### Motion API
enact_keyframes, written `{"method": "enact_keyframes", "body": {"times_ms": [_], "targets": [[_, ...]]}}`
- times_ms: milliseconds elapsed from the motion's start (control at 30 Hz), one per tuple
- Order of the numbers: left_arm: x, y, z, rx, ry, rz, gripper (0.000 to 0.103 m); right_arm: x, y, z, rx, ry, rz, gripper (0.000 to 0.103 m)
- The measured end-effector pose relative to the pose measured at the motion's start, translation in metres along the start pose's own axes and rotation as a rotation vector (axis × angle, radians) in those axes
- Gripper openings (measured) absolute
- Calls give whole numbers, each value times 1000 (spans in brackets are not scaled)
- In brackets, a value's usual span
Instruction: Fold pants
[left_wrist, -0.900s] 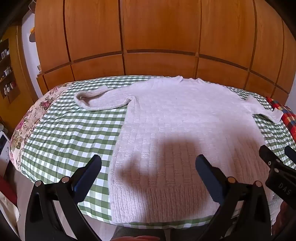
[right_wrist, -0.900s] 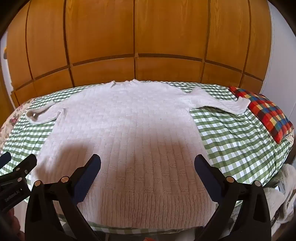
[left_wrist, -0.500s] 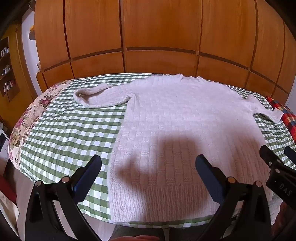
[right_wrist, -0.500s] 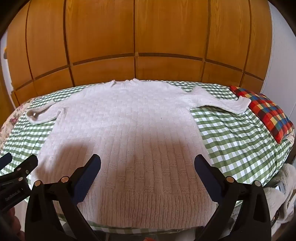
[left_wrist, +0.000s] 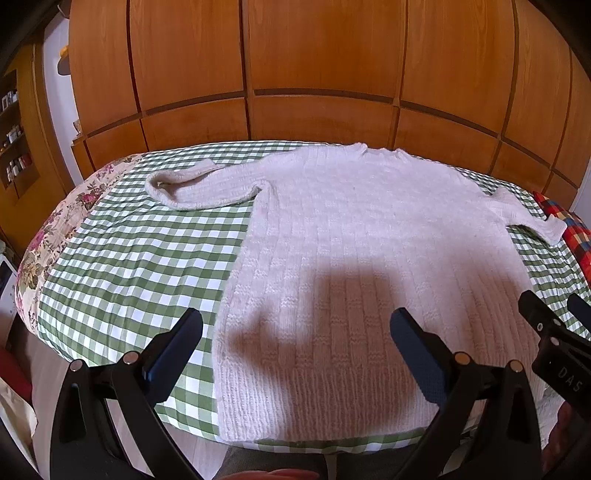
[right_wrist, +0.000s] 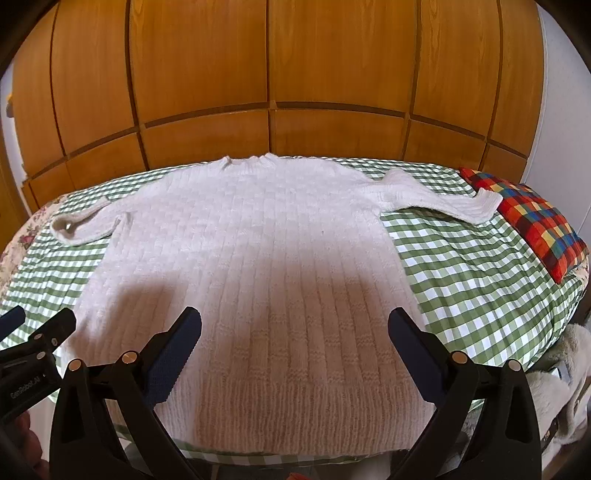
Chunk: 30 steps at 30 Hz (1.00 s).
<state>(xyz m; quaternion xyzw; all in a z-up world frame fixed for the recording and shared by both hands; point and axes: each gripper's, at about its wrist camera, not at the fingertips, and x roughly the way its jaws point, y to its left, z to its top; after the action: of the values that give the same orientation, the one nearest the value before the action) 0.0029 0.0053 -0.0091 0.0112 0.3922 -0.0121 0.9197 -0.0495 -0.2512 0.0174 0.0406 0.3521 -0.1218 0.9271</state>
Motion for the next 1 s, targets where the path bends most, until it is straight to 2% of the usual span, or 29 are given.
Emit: {"method": "enact_keyframes", "body": {"times_ms": [1000], "targets": [[2,-3,2,-1,10,-2,101,1,1,0,-3,0,8,100]]}}
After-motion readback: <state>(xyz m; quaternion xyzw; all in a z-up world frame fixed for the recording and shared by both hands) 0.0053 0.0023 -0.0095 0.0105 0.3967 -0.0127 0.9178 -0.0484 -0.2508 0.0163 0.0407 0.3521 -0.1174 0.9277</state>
